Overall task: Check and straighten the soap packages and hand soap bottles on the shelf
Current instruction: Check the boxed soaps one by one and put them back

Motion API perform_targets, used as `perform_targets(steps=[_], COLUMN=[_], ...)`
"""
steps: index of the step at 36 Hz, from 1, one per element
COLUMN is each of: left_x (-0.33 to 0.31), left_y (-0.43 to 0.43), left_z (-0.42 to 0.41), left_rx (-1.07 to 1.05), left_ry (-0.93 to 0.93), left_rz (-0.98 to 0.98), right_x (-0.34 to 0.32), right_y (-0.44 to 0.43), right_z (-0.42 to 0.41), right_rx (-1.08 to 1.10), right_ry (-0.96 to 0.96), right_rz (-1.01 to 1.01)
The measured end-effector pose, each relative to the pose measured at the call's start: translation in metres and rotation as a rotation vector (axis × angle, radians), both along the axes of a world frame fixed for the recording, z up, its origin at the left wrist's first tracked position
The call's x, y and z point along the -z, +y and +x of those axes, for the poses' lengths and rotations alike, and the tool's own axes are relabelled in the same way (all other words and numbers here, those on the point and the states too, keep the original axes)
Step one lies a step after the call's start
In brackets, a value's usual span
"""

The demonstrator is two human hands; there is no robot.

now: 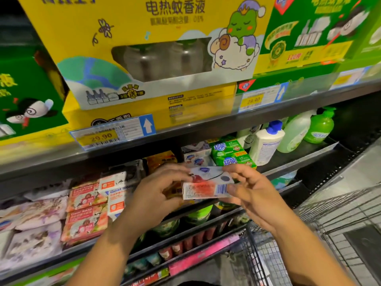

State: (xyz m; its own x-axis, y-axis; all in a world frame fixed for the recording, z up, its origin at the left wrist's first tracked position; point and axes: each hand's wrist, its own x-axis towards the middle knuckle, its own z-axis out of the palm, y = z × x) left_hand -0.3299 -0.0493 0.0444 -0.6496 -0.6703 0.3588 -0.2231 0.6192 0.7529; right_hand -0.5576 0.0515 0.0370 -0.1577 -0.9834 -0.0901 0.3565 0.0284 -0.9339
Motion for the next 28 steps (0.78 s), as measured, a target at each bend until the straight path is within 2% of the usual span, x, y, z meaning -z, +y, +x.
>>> perform_targets(steps=[4,7,12,17,20,24,28], left_x=[-0.008,-0.012,-0.015,-0.015,-0.014,-0.008,-0.003], left_y=[0.006,0.007,0.009,0.013,0.014,0.013,0.009], left_z=[0.011,0.013,0.032,0.081,0.120,0.183,0.249], left_rx=[0.112,0.015,-0.130,-0.294,-0.384,-0.555,-0.720], left_ry=[-0.282,-0.384,-0.398,-0.303,-0.230,-0.136,-0.247], left_rz=[0.106,0.112,-0.103,-0.089,-0.008,0.100,0.009], right_x=[-0.001,-0.001,-0.002,0.005,0.002,0.002,-0.001], right_y=[-0.002,-0.007,-0.019,-0.040,-0.054,-0.076,-0.094], right_z=[0.005,0.013,0.036,0.067,0.101,0.151,0.201], right_rx=[-0.025,-0.079,-0.157,-0.236,-0.285,-0.277,-0.385], right_ry=[0.133,0.176,0.189,0.253,0.567,1.157,1.487], right_rz=[-0.070,-0.123,-0.162,-0.151,-0.133,-0.138,-0.061])
